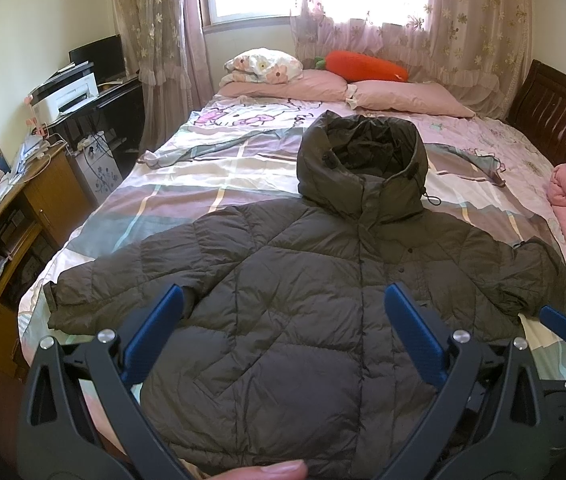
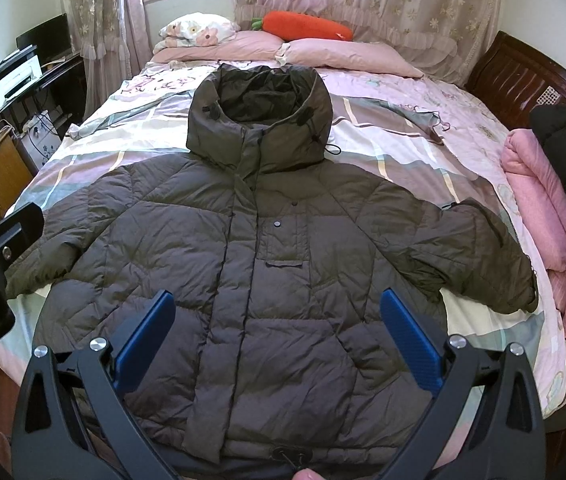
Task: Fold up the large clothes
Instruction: 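Grasp the jacket sleeve cuff with the right gripper and lift it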
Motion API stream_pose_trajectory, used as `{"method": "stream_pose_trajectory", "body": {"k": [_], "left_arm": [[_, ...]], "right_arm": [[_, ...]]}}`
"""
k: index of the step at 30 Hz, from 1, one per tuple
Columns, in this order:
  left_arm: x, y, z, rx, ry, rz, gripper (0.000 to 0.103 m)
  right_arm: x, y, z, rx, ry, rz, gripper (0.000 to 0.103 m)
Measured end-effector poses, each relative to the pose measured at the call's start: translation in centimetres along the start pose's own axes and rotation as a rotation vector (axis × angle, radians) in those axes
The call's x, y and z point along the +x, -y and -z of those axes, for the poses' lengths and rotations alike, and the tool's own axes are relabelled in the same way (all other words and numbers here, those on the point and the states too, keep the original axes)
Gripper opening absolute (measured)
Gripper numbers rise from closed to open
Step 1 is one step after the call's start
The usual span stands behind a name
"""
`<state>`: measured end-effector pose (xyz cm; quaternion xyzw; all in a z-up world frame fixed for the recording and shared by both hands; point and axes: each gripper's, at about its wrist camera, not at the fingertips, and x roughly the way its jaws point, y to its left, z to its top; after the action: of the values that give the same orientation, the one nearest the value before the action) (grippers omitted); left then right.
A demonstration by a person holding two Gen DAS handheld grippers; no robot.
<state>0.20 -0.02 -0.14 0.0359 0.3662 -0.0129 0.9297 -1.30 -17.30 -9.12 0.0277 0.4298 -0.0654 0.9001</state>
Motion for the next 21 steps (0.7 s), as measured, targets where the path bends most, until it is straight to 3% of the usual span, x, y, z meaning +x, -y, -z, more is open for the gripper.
{"method": "stream_pose_trajectory", "body": {"k": [3, 6, 9, 12, 17, 21], "left_arm": [[0.8, 0.2, 1.0, -0.022, -0.038, 0.031, 0.101], [2.9, -0.3, 2.0, -0.036, -0.099, 0.060, 0.101], [4.9, 0.2, 2.3, -0.003, -0.188, 0.100, 0.098], [6.8, 1.0, 2.8, -0.005, -0.260, 0.121, 0.096], [10.9, 3.4, 3.7, -0.011, -0.392, 0.144, 0.097], [13.3, 6.7, 5.1, 0.101, -0.455, 0.126, 0.098]], "right_arm": [[0.8, 0.9, 0.1, 0.009, -0.019, -0.034, 0.102], [3.1, 4.6, -1.1, 0.110, -0.097, -0.084, 0.102], [7.2, 12.2, -2.3, 0.325, -0.217, -0.165, 0.102], [11.2, 21.8, -2.8, 0.555, -0.269, -0.070, 0.102], [16.3, 38.4, 2.4, 0.963, -0.303, 0.065, 0.102], [18.5, 46.9, 10.8, 1.298, -0.370, 0.002, 0.102]]}}
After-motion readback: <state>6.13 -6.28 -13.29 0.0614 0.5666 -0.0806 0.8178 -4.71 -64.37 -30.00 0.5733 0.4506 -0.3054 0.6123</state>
